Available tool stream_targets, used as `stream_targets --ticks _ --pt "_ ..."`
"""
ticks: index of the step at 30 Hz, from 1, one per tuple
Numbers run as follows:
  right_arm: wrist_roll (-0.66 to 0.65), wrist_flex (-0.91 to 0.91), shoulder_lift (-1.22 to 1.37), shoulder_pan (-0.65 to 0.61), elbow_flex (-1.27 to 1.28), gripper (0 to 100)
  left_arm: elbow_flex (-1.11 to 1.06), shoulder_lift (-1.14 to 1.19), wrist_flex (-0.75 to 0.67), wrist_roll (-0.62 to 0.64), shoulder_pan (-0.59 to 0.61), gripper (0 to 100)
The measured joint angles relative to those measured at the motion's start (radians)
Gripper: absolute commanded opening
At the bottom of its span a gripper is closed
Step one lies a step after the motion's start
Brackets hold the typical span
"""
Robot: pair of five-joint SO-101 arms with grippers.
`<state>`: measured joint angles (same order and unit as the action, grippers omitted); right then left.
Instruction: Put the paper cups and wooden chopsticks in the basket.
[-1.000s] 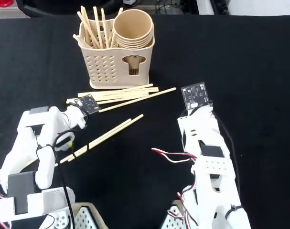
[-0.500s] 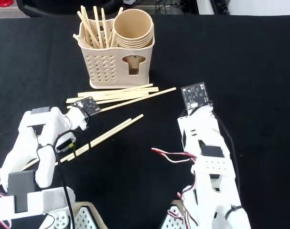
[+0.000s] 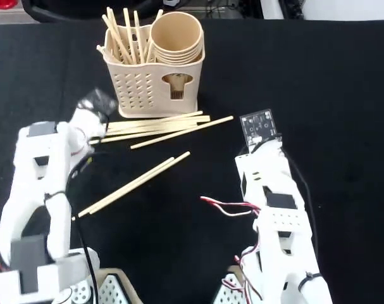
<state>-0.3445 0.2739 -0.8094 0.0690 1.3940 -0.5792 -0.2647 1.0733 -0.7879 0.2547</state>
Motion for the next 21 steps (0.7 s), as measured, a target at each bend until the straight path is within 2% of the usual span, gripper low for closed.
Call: stream_targets --ticks 6,8,11,15,18,21 --pt "0.0 0.0 0.0 0.0 0.0 1.3 0.141 -0.345 0.005 0.264 -0.074 3" --pt "0.0 0.0 0.0 0.0 0.0 1.3 0.17 -0.473 -0.052 0.356 -0.094 3" --pt "0.0 0.0 0.0 0.0 0.0 1.3 0.175 -0.634 -0.23 0.494 -0.12 3" --pt "0.0 0.0 0.0 0.0 0.0 1.3 0.153 -0.718 -0.586 0.667 -0.178 3" --pt "0.0 0.0 0.0 0.0 0.0 1.3 0.149 -0.686 -0.865 0.726 -0.222 3" --pt "0.0 0.0 0.0 0.0 0.0 1.3 0.199 -0.6 -0.99 0.741 -0.272 3"
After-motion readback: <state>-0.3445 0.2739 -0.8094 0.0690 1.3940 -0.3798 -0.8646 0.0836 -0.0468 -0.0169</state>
